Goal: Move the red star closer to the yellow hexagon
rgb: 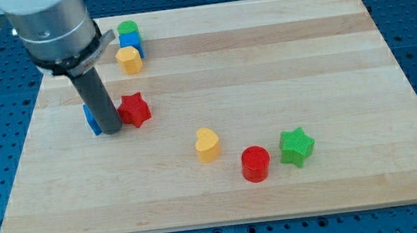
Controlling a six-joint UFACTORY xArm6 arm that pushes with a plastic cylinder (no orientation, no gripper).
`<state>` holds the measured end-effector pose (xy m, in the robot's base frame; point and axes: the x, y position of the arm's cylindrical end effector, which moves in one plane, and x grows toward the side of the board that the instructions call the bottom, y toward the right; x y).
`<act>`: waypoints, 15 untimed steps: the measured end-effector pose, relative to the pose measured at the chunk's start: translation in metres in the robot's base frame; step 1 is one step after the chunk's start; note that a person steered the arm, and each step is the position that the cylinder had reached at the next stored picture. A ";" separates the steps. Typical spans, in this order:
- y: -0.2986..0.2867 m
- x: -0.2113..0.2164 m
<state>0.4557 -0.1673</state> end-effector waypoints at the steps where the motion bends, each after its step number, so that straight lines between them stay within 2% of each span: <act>1: 0.001 0.004; 2: 0.009 0.047; 3: 0.033 0.046; 8: 0.045 -0.034; 11: 0.022 -0.026; 14: 0.022 -0.054; 15: 0.016 -0.047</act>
<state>0.4082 -0.1512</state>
